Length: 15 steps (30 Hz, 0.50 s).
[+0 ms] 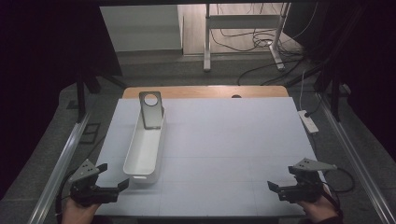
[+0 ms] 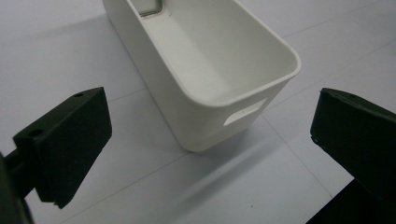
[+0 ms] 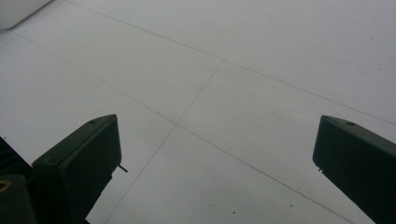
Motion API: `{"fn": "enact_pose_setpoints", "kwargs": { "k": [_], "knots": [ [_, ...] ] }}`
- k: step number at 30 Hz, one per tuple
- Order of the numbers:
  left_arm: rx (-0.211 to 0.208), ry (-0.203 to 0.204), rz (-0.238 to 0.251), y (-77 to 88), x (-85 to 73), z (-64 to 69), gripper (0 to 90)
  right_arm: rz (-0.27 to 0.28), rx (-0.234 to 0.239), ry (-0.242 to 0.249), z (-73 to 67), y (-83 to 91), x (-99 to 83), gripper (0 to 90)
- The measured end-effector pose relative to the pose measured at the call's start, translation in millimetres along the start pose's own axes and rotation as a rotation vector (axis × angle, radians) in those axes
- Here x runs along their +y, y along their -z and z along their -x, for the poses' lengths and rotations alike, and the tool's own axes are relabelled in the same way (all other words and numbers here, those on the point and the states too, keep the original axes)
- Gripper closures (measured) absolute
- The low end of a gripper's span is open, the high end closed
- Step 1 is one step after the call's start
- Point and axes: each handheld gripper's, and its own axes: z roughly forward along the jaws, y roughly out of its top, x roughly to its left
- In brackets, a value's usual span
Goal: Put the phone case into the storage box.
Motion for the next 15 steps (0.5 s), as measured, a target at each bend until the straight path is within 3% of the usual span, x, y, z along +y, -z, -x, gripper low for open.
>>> {"fn": "enact_pose_setpoints", "kwargs": {
  "k": [15],
  "knots": [
    [0.038,-0.038,-0.059,-4.3,-6.2,5.8,0.0,-0.004,-0.003,-0.003,-0.4,-0.2,0.3,1.4]
  ]
}}
